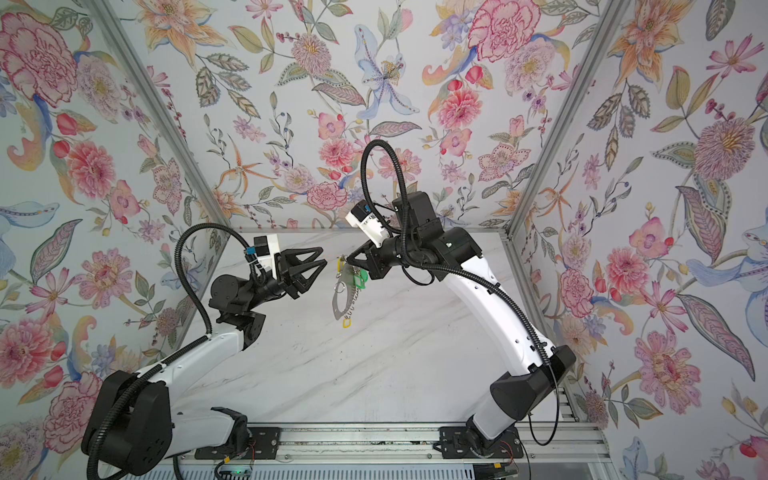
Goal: Remove the keys from the keyring
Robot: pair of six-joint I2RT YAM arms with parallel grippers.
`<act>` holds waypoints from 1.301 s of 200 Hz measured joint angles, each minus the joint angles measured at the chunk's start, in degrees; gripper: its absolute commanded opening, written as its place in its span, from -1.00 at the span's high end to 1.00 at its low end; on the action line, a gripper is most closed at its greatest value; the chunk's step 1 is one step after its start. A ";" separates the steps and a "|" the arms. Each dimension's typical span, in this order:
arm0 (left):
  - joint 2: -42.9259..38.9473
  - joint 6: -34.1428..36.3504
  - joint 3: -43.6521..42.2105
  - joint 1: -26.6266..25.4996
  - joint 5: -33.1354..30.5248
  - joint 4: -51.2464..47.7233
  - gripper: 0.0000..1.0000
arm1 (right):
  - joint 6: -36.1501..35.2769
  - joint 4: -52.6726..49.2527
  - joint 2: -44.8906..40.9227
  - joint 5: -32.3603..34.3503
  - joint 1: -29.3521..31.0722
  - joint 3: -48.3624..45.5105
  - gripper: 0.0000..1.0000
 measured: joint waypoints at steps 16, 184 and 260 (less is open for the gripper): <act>-0.98 2.93 0.02 -0.35 -0.13 -3.93 -0.03 | -0.35 -1.25 1.03 0.83 0.68 1.20 1.00; -11.50 33.35 6.78 -5.35 -9.99 -40.52 0.08 | -1.53 -6.16 4.17 4.57 3.56 6.03 1.00; -10.51 37.92 11.02 -9.29 -12.28 -45.88 0.39 | -1.97 -6.16 4.48 4.59 3.85 6.03 1.00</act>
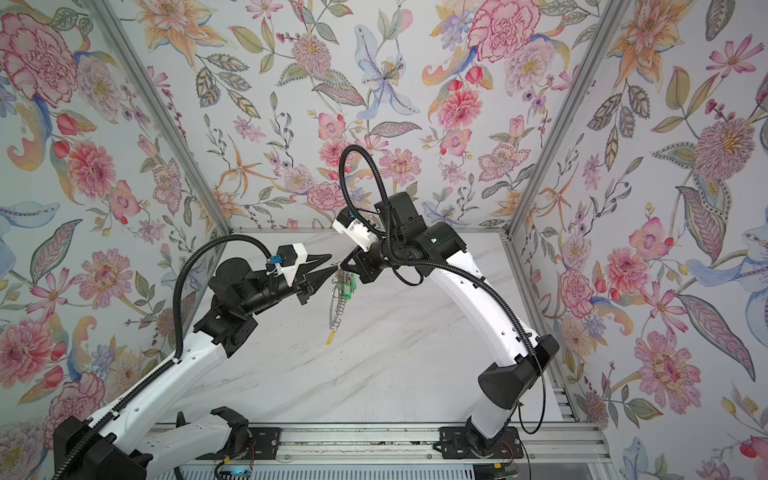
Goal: Remove the keys from the keyring
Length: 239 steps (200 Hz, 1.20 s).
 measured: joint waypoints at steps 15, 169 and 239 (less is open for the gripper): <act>0.20 0.31 0.02 0.00 -0.31 -0.66 0.49 | -0.13 -0.02 0.07 0.00 0.00 0.00 1.00; 1.07 1.57 0.02 -0.04 -1.40 -2.49 1.00 | 0.39 3.65 -0.57 -1.14 -1.64 -3.63 1.00; 2.05 0.70 0.02 -0.39 -1.20 -0.81 1.00 | 9.46 19.63 -7.76 -5.97 -4.22 -18.14 1.00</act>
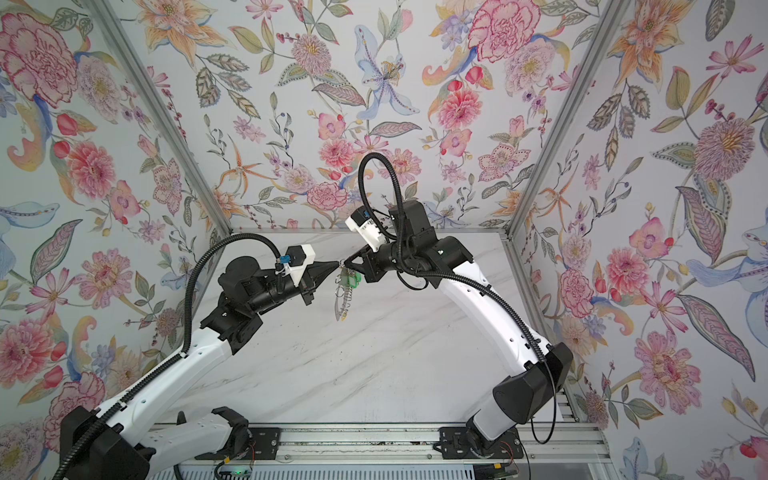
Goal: Remove the keys from the keyring
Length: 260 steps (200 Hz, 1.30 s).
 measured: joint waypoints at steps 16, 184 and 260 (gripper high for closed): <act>0.00 -0.39 0.00 -0.04 -0.07 0.28 1.00 | 2.58 4.68 -1.60 -0.50 -0.28 -3.56 1.00; 1.25 -3.89 0.00 -0.63 -3.61 2.64 1.00 | 19.47 44.02 -9.97 17.35 5.86 -28.68 1.00; 1.90 -4.42 0.00 -0.63 -5.18 4.33 1.00 | 24.17 57.90 -9.92 26.56 8.79 -35.10 1.00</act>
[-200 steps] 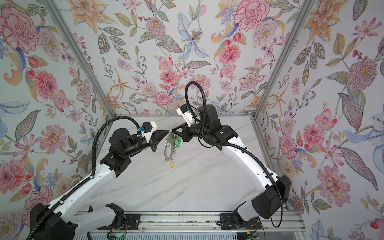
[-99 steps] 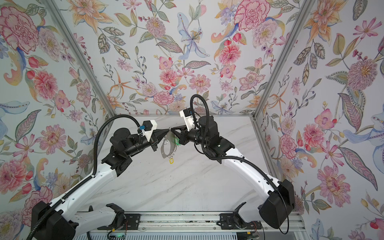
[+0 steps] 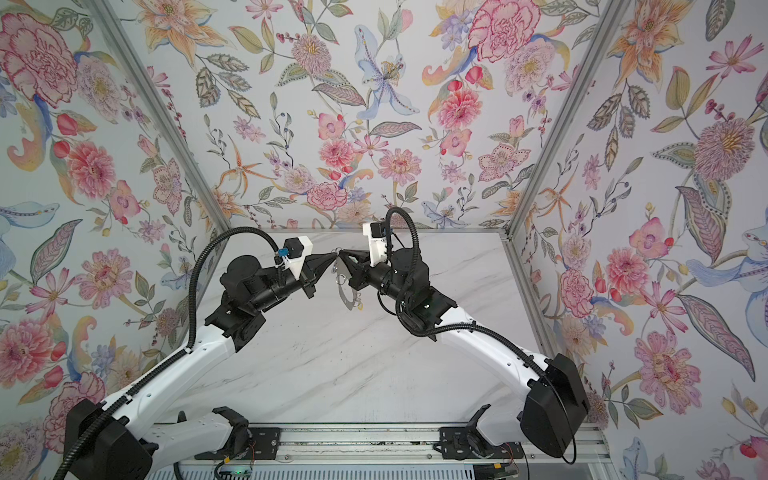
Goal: Remove the keys from the keyring
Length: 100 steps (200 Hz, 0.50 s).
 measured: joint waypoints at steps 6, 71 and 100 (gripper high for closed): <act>0.00 -0.11 0.00 0.00 -0.15 0.00 1.00 | 0.59 1.27 0.00 0.81 0.26 -0.63 1.00; 0.11 -0.94 -0.02 0.00 -1.05 0.22 1.00 | 6.14 15.50 2.16 9.27 3.06 -5.97 1.00; 0.31 -0.98 -0.02 0.02 -2.32 0.28 1.00 | 7.96 21.53 4.61 12.17 3.82 -6.82 1.00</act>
